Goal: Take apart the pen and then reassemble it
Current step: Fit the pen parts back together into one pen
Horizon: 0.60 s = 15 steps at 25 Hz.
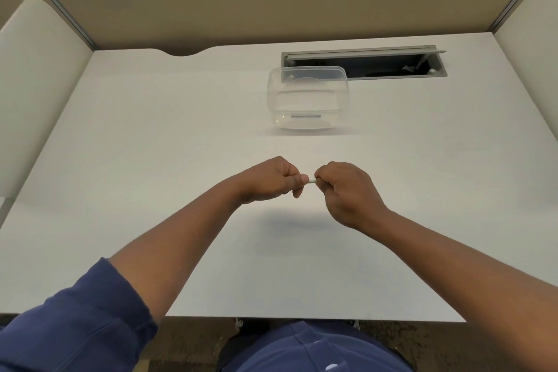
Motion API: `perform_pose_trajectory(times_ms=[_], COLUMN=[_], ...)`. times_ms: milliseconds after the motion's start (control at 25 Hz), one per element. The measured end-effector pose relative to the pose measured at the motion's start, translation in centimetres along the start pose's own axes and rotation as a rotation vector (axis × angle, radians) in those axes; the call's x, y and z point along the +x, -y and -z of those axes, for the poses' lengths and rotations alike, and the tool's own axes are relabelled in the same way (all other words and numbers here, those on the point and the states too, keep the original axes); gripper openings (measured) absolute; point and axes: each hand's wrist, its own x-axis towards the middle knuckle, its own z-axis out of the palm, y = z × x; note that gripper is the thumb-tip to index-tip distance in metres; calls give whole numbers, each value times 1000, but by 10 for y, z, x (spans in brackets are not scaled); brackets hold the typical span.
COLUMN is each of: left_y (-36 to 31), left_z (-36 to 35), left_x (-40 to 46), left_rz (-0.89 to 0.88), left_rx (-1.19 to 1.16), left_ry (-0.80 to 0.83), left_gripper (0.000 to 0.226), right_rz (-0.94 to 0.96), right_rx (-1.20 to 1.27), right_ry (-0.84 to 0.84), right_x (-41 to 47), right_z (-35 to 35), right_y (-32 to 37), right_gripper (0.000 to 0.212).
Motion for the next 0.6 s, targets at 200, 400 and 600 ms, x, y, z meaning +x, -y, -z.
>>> perform_pose_trajectory(times_ms=[200,400,600], left_y=[2,17,24], left_z=[-16,-21,-29], left_x=[1,10,15], left_rz=[-192,-322,-168], left_rx=[801,971,744], left_ry=[-317,-346,-336], left_gripper=[40,42,43], right_rz=[-767,-883,-515], right_rx=[698,925,555], right_ry=[390,515,222], right_x=[20,15,6], right_z=[20,15,-2], right_y=[7,-5,-10], right_gripper=[23,24,18])
